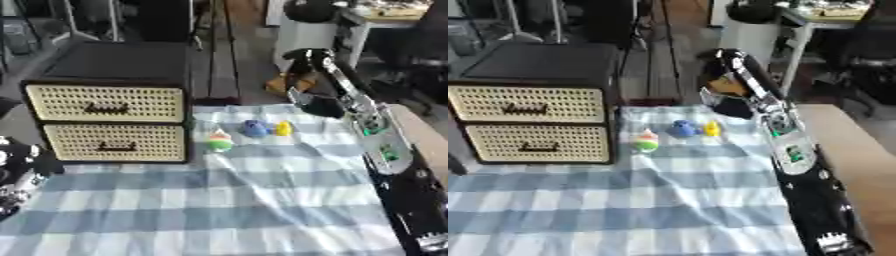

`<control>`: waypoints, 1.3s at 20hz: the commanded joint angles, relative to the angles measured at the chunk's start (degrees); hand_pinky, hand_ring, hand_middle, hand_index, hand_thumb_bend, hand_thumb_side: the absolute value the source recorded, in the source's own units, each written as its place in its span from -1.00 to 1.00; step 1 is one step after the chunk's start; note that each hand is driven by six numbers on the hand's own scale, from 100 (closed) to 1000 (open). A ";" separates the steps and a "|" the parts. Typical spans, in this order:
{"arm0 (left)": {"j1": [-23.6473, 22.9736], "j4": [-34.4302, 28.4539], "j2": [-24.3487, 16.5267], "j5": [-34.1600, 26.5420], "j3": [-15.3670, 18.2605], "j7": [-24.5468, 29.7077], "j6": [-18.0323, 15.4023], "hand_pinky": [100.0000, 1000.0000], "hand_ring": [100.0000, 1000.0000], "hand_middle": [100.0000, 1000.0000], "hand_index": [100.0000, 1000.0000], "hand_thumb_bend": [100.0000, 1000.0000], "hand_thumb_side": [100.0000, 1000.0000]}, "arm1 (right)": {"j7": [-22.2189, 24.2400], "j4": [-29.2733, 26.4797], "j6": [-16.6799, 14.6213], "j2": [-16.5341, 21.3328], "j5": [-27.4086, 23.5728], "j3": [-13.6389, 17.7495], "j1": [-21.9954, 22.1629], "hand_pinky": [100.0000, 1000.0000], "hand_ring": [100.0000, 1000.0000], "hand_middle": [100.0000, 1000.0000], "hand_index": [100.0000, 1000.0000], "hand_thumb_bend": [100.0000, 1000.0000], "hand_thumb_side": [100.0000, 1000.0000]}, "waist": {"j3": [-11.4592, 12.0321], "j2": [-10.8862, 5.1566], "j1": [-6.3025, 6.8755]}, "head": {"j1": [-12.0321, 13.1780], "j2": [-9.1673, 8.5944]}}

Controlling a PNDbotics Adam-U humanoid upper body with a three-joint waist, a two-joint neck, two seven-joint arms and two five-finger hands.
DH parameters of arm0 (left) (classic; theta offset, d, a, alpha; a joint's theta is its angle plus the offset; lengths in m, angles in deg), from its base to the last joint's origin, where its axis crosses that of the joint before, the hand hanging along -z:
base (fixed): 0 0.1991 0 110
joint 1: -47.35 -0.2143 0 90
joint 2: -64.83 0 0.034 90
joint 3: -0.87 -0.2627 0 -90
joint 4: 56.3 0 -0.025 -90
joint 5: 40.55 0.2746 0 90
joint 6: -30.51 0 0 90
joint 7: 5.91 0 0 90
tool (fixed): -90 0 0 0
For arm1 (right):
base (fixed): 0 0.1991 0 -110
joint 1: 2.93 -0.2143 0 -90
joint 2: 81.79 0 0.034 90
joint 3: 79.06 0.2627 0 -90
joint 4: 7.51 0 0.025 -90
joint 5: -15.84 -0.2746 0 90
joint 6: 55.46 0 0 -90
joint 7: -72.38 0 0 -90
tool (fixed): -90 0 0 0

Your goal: Pick up objects from table and place into drawer.

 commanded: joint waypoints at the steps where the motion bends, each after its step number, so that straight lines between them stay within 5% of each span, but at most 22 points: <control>1: 2.85 -1.09 -2.90 2.22 -0.05 1.09 1.83 -1.00 -1.00 -1.00 0.13 -0.92 1.00 | 0.08 -0.63 -0.17 0.99 -0.63 0.07 -0.72 0.11 0.02 0.02 0.57 -1.00 -0.80 | -0.09 -0.59 0.28 | -0.01 0.46; 7: 8.97 -0.12 -5.45 7.39 -1.46 4.70 6.44 -1.00 -1.00 -1.00 0.19 -0.87 1.00 | 0.20 -0.43 -0.31 0.88 -0.66 -0.14 -0.64 0.11 0.02 0.02 0.57 -1.00 -0.79 | -0.30 -0.81 0.25 | 0.14 0.57; 14: 18.88 7.88 -8.19 12.46 -5.58 9.31 11.99 -1.00 -1.00 -1.00 0.24 -0.89 1.00 | 0.53 -0.14 -0.62 0.52 -0.79 -0.50 -0.66 0.11 0.02 0.02 0.57 -1.00 -0.77 | -1.15 -0.81 0.09 | 0.63 0.97; 26: 30.28 26.78 -4.73 19.88 -9.00 9.99 13.61 -1.00 -1.00 -1.00 0.25 -0.84 1.00 | 1.14 0.20 -1.20 -0.17 -0.98 -1.18 -1.28 0.11 0.02 0.02 0.57 -1.00 -0.76 | -3.33 -0.36 -0.03 | 1.49 0.62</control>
